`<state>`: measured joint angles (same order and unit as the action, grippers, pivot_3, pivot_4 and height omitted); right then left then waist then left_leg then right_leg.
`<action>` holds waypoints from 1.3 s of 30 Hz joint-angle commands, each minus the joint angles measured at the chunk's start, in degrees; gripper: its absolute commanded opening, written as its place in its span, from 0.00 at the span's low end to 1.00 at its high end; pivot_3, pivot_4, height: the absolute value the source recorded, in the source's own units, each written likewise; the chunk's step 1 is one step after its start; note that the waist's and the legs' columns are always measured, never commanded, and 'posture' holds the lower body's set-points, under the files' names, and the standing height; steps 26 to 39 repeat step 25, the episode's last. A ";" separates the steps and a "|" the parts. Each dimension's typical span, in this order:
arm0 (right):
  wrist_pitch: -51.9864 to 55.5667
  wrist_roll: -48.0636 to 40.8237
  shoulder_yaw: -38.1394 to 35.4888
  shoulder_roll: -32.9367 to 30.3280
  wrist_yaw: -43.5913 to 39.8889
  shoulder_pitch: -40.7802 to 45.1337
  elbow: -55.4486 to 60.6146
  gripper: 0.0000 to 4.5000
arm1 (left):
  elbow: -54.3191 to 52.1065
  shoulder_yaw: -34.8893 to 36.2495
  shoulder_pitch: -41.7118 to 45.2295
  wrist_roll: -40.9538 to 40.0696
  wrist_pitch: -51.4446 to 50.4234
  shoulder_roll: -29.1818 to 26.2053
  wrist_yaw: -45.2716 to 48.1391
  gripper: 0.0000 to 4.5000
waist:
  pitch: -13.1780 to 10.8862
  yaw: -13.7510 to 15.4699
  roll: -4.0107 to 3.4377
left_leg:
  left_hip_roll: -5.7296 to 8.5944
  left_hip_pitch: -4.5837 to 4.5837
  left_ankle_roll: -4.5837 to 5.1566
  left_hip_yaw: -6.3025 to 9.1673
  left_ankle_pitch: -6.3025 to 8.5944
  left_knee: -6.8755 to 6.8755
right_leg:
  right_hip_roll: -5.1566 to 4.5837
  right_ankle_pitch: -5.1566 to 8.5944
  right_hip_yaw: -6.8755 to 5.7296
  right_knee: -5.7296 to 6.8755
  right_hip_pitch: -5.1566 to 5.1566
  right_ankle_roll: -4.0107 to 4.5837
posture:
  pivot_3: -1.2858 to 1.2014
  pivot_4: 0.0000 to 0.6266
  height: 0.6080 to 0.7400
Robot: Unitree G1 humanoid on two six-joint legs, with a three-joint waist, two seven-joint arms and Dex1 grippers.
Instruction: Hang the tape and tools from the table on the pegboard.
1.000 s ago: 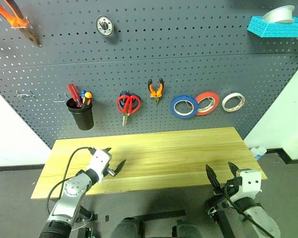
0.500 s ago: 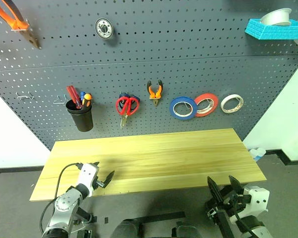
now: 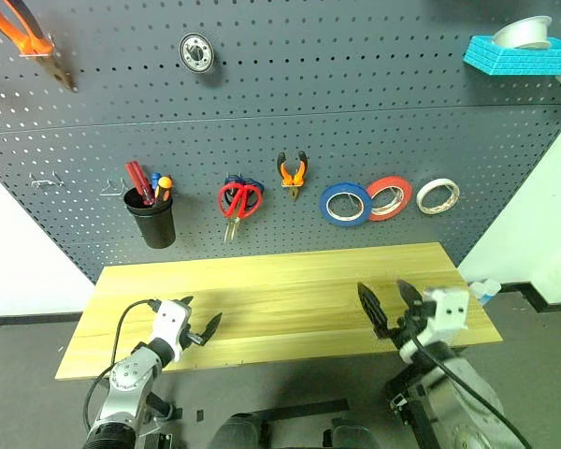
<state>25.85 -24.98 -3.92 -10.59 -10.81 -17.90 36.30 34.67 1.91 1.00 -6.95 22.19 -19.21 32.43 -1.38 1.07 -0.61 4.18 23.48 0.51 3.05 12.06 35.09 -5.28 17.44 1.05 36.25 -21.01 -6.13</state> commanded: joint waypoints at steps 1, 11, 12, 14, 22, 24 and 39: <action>8.02 -3.97 -0.28 -1.19 3.19 0.62 8.63 1.00 | -2.66 0.97 0.20 -0.96 -0.76 -0.04 0.07 1.00 | 0.05 0.69 0.12 | 0.01 0.00 0.00 0.00 0.00 0.00 | -0.01 0.00 0.00 0.00 0.00 0.00 | 0.53 0.00 1.00; 4.31 -9.93 -2.04 -4.71 0.50 -21.74 23.70 1.00 | -4.28 1.44 -0.58 -1.27 -1.88 -0.34 0.41 1.00 | 0.18 2.75 0.34 | 0.04 0.02 0.06 -0.02 0.06 -0.02 | -0.08 0.02 -0.04 -0.06 0.05 -0.03 | 0.55 0.00 1.00; 2.59 -10.26 -2.05 -5.47 -0.10 -23.43 23.70 1.00 | -4.43 1.43 -0.82 -1.29 -1.78 -0.32 0.39 1.00 | 0.21 2.72 0.39 | 0.03 0.01 0.06 -0.01 0.06 -0.02 | -0.09 0.04 -0.04 -0.10 0.10 -0.05 | 0.55 0.00 1.00; 1.43 -11.34 -1.80 -6.81 -0.47 -23.99 23.70 1.00 | -4.38 1.48 -0.95 -1.26 -1.55 -0.19 0.20 1.00 | 0.21 2.53 0.46 | 0.01 0.00 0.06 -0.04 0.07 -0.02 | -0.09 0.05 -0.04 -0.13 0.14 -0.06 | 0.56 0.00 1.00; 8.57 -9.96 1.35 -7.63 3.19 -2.94 13.02 1.00 | -5.59 1.91 -2.63 -1.14 -0.64 0.45 -1.00 1.00 | 0.16 2.83 0.57 | -0.08 -0.09 0.07 -0.16 0.08 -0.02 | -0.31 0.03 -0.34 -0.13 0.17 -0.03 | 0.57 0.00 1.00; 9.68 -8.90 2.28 -7.19 3.77 2.41 8.84 1.00 | -6.13 2.15 -3.38 -1.16 -0.49 0.50 -1.15 1.00 | 0.16 3.44 0.60 | -0.08 -0.08 0.07 -0.16 0.08 -0.02 | -0.35 0.01 -0.40 -0.14 0.14 0.00 | 0.58 0.00 1.00; 9.73 -8.40 2.60 -7.11 3.51 4.31 6.76 1.00 | -6.46 2.29 -3.77 -1.14 -0.45 0.54 -1.35 1.00 | 0.16 3.44 0.60 | -0.08 -0.08 0.07 -0.16 0.07 -0.04 | -0.36 0.02 -0.43 -0.17 0.12 -0.01 | 0.58 0.00 1.00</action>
